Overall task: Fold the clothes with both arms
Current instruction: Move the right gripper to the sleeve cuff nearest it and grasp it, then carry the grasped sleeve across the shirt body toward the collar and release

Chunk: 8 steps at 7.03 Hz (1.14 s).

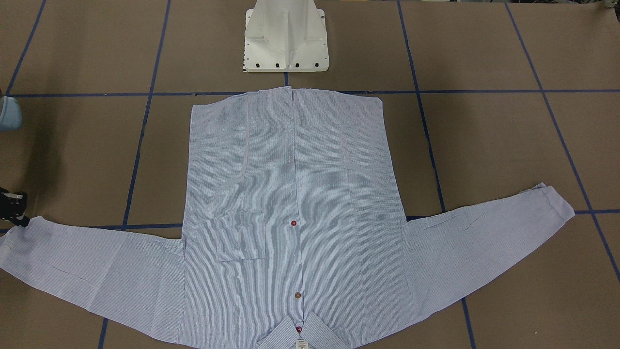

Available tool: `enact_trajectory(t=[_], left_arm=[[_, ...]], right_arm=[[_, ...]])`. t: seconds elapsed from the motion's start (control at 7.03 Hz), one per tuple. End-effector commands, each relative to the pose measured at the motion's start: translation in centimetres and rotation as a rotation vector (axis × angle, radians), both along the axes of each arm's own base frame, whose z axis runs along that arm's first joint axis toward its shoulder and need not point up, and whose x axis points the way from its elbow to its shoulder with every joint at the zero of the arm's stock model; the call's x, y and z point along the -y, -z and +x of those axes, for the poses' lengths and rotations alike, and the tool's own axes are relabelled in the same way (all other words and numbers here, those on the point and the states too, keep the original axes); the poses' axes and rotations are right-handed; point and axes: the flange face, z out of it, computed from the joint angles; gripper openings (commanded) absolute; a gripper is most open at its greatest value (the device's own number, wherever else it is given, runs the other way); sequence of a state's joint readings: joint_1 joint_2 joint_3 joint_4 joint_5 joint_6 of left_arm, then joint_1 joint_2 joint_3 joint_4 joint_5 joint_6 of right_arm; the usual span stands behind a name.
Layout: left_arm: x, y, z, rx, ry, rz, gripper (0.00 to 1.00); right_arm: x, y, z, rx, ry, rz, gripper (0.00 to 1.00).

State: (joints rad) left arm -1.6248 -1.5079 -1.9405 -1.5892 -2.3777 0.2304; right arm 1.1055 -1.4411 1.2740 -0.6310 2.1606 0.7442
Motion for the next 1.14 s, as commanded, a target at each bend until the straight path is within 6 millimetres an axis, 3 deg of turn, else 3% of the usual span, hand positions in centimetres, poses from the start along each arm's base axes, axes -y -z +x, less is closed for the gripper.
enact_trajectory(t=[0.0,0.28,0.43,0.57,0.71,1.0], left_arm=[[-0.1,-0.1,0.0,0.0,-0.001,-0.001,1.0],[0.0,-0.2,0.0,0.0,-0.001,-0.004,1.0],[0.0,-0.2,0.0,-0.001,-0.002,-0.004,1.0],[0.0,-0.2,0.0,-0.002,-0.001,-0.005,1.0],[0.0,-0.2,0.0,-0.002,-0.001,-0.005,1.0],[0.1,-0.6,0.0,-0.002,-0.002,-0.011,1.0]], right_arm=[[2.7,5.3,-1.4,0.01,0.002,0.014,0.0],[8.1,15.8,-4.7,-0.009,0.002,-0.014,0.0],[9.5,19.9,-7.2,0.001,0.009,-0.02,0.0],[10.8,26.2,-10.9,0.033,-0.022,-0.044,0.0],[10.4,32.2,-17.1,0.032,-0.054,-0.061,0.0],[8.2,41.3,-28.0,0.02,-0.114,-0.042,0.0]])
